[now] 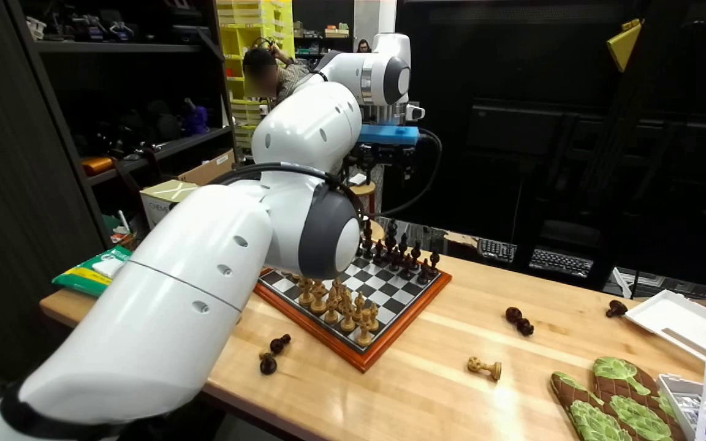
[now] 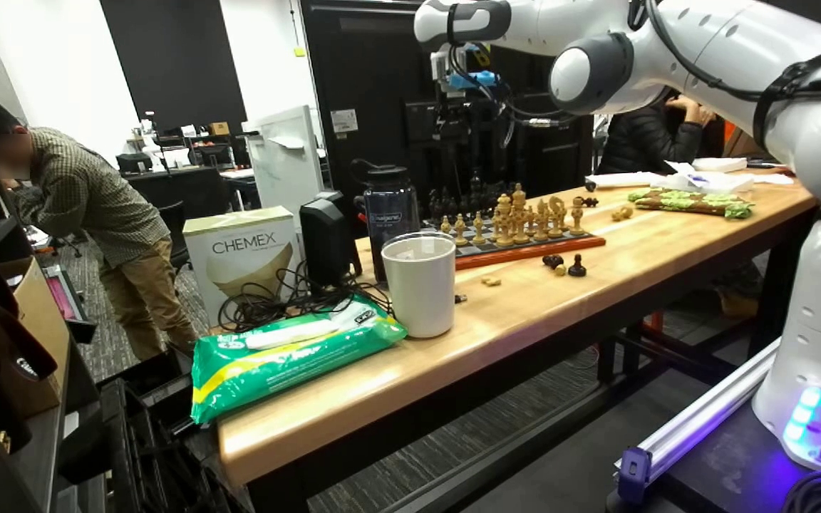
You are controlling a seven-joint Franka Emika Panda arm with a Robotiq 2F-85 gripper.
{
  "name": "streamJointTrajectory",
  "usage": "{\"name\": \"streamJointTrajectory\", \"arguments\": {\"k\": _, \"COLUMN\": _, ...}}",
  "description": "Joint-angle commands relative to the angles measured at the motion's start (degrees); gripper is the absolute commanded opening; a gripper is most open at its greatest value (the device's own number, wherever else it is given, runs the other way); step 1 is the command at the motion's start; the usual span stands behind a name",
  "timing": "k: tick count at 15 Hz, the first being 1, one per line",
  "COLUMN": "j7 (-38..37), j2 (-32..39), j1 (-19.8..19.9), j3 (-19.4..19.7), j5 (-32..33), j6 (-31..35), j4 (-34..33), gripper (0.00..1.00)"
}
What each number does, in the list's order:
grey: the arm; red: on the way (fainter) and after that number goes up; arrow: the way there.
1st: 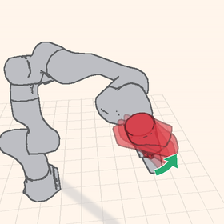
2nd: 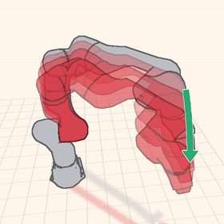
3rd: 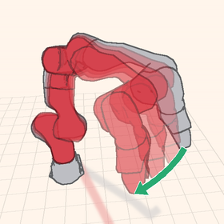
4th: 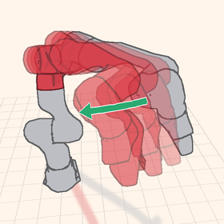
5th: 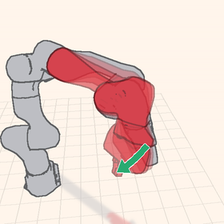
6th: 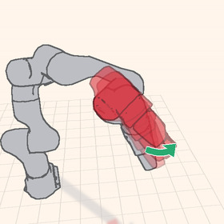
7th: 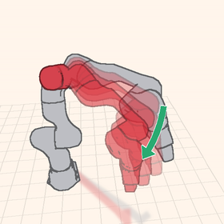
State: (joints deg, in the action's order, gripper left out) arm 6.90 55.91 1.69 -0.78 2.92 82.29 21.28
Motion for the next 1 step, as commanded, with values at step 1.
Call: {"name": "streamJointTrajectory", "arguments": {"k": 1, "j7": -0.5, "j2": -0.3, "j1": -0.2, "j3": 0.6, "j5": -0.5, "j6": 0.2, "j4": 0.5, "gripper": 1.00}}
